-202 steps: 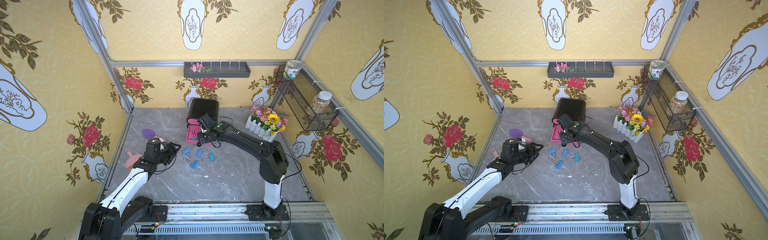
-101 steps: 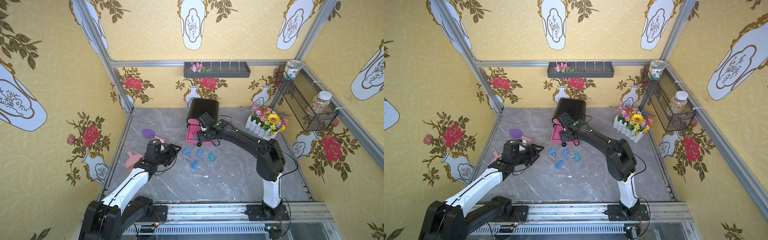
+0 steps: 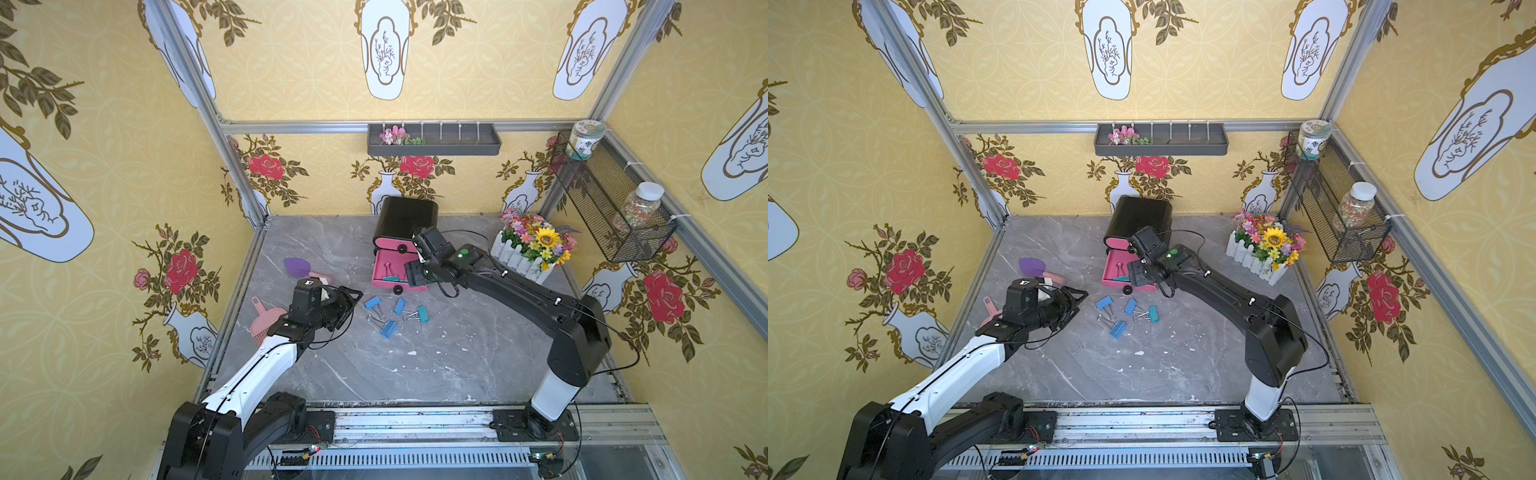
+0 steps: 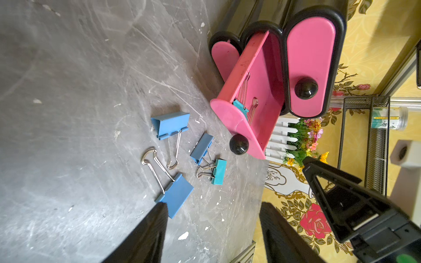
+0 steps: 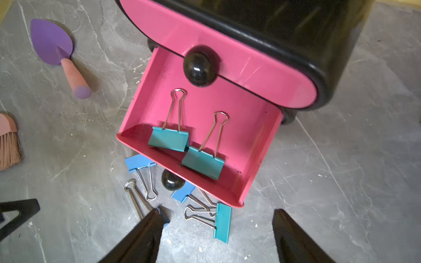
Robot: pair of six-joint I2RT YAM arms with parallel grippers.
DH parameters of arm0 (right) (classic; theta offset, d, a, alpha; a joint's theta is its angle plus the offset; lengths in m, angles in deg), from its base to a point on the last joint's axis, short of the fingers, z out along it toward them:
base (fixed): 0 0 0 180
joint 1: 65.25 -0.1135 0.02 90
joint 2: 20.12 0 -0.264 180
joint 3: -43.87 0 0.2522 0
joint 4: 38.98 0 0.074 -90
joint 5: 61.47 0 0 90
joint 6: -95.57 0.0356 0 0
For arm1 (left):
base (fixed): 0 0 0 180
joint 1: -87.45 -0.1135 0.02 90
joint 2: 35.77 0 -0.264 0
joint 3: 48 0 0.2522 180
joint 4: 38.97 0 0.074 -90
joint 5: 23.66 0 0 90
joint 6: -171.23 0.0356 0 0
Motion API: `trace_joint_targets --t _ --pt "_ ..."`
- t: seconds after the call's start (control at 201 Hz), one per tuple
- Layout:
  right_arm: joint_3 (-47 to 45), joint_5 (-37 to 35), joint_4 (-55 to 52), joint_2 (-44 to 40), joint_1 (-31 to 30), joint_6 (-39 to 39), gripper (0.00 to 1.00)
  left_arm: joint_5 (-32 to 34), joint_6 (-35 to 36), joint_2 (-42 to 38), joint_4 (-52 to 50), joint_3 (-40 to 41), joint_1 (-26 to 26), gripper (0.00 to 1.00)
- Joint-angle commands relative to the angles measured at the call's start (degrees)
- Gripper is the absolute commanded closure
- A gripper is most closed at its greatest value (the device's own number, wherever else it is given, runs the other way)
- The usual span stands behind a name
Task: Put the binder clips in the drawer according to color
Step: Place the binder clip in the drawer.
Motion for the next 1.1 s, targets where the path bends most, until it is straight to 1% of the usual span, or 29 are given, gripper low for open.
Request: trace_joint_targets --t 0.0,0.174,0.259,0.324,0.453,0.523,0.647,0.832,0.916,1.095 --pt "-6.78 -0.05 2.57 -3.94 0.34 2.05 0.22 -0.51 0.7 0.53 0.39 -0.65 0.05 0.3" --pt "-20.93 3.92 9.03 -9.36 1.82 6.65 0.26 -0.34 0.99 0.84 0.21 -1.13 0.09 0.3" --pt "-26.04 4.97 12.36 -9.85 1.85 8.78 0.28 -0.45 0.81 1.01 0.26 -1.01 0.2 0.3" --pt "-28.06 5.65 14.49 -8.86 1.61 9.98 0.32 -0.45 0.73 0.94 0.22 -0.88 0.39 0.3" --pt "-27.38 4.96 15.87 -4.25 -0.43 10.43 0.4 -0.21 0.51 0.49 0.21 -0.36 0.52 0.3" --pt "-25.61 3.39 15.45 -1.64 -2.06 10.49 0.42 -0.19 0.33 0.16 0.13 0.04 0.51 0.3" --pt "-23.15 0.2 15.13 1.34 -4.54 11.87 0.43 0.07 0.2 -0.51 -0.12 0.71 0.56 0.3" --pt "-22.06 -3.98 15.4 3.51 -6.97 14.5 0.44 -0.01 0.11 -1.26 -0.64 1.37 0.57 0.3" --pt "-22.6 -5.62 15.64 3.54 -7.79 15.37 0.44 0.07 0.36 -1.5 -1.09 1.24 0.62 0.3" --pt "-25.5 -6.41 17.92 2.61 -8.09 16.16 0.43 0.08 0.64 -1.28 -1.46 1.15 0.58 0.3"
